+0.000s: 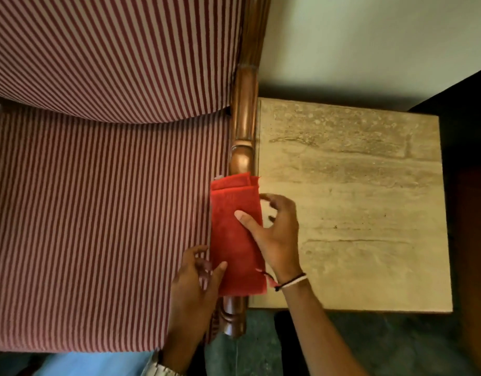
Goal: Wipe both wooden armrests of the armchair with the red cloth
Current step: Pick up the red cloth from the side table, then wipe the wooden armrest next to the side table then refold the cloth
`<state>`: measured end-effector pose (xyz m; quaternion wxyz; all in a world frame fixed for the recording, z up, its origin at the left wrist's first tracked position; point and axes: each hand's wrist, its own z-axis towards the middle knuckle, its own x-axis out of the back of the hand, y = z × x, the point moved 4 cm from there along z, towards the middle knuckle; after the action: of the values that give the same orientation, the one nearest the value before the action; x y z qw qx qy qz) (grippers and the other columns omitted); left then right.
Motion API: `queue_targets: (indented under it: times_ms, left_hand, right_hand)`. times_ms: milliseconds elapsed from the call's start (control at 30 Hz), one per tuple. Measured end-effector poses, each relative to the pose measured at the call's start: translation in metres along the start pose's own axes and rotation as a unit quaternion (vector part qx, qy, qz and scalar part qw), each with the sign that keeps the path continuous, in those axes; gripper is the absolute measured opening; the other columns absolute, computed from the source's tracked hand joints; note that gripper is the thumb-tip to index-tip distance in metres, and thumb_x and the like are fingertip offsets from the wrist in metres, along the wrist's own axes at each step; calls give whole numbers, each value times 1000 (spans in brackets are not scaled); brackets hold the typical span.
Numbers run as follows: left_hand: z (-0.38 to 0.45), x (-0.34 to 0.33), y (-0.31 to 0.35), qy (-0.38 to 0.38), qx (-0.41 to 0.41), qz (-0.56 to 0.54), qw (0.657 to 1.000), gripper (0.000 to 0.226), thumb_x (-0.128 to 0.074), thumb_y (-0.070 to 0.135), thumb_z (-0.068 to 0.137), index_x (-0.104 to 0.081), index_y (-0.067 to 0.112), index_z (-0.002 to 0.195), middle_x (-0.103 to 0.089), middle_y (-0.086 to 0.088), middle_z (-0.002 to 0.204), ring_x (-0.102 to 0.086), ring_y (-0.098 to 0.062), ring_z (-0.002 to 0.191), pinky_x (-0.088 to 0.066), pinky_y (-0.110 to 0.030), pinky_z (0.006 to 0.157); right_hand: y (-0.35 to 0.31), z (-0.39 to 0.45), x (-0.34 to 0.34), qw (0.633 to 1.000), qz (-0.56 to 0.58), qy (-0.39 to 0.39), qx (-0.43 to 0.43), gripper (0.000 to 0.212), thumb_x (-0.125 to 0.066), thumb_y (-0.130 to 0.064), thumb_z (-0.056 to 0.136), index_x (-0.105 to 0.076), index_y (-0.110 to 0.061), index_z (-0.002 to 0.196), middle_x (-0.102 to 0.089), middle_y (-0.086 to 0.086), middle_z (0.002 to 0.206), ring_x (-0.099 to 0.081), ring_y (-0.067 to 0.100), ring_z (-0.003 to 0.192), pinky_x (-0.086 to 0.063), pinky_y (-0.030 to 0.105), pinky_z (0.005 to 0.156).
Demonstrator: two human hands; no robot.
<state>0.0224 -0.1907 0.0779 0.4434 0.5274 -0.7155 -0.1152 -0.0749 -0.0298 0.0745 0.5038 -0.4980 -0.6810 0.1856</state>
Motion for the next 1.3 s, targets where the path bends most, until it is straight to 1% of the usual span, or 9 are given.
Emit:
queue_targets:
  times_ms: [67,133,200,300,400,633,800,1033,1300]
  left_hand:
    - [2,6,-11,-3,-48,33,998,51,-53,51,93,-47,22,135,-62,0,120,-61,-16,109,-52,-29,90]
    - [15,21,-24,14,-121,93,988,56,-40,54,99,-47,16,140,-57,-4,134,-54,-15,121,-44,-32,101]
    - [37,28,-30,44,-206,171,963,54,-37,46,100,-49,11,140,-57,-11,138,-55,-21,126,-43,-33,103]
    - [87,20,-47,53,-268,320,907,55,-37,38,103,-44,5,147,-46,-23,153,-46,-35,142,-40,-48,115]
    - [132,3,-81,30,-297,387,872,61,-34,38,105,-33,2,154,-28,-25,163,-27,-37,153,-29,-54,123]
    - [162,-21,-125,111,-358,385,844,66,-30,40,104,-16,7,160,-17,-20,168,-16,-30,157,-17,-48,128]
    - [159,-19,-121,123,-363,404,831,64,-31,39,105,-20,5,159,-22,-21,166,-21,-32,156,-19,-48,127]
    - [157,-15,-115,103,-352,402,839,63,-30,38,105,-28,1,156,-24,-23,165,-24,-35,154,-24,-52,125]
    - [155,-16,-114,116,-357,400,836,62,-36,37,104,-30,1,155,-27,-23,164,-27,-35,153,-24,-51,125]
  right_hand:
    - [-9,-15,2,988,-87,87,96,64,-79,-35,86,-50,-20,141,-45,2,146,-43,15,137,-42,33,112]
    - [-23,-35,-11,956,-146,154,203,58,-66,-28,96,-43,-22,149,-38,3,157,-35,16,147,-37,38,119]
    - [-33,-52,-38,926,-215,142,277,57,-57,-26,102,-38,-18,155,-32,6,165,-28,18,155,-27,39,126]
    - [-22,-59,-78,886,-378,68,261,64,-47,-31,106,-25,-10,161,-15,12,172,-10,25,161,-16,47,130]
    - [-2,-59,-85,848,-468,60,241,73,-49,-25,100,-17,-11,163,-6,13,173,-3,27,161,-12,50,131]
    - [-15,-21,-87,880,-402,99,231,63,-40,-26,107,-15,-12,164,-6,16,173,-3,29,161,-11,50,131]
    - [-53,49,-84,881,-400,132,216,61,-33,-28,108,-14,-12,163,-8,20,172,-5,34,161,-14,52,129]
    - [17,-74,-88,890,-406,93,186,67,-40,-32,107,-9,-19,165,-1,12,174,-1,28,161,-25,54,127]
    - [-66,75,-83,899,-356,146,208,60,-30,-34,110,-15,-12,164,-7,21,172,-6,34,160,-22,48,128]
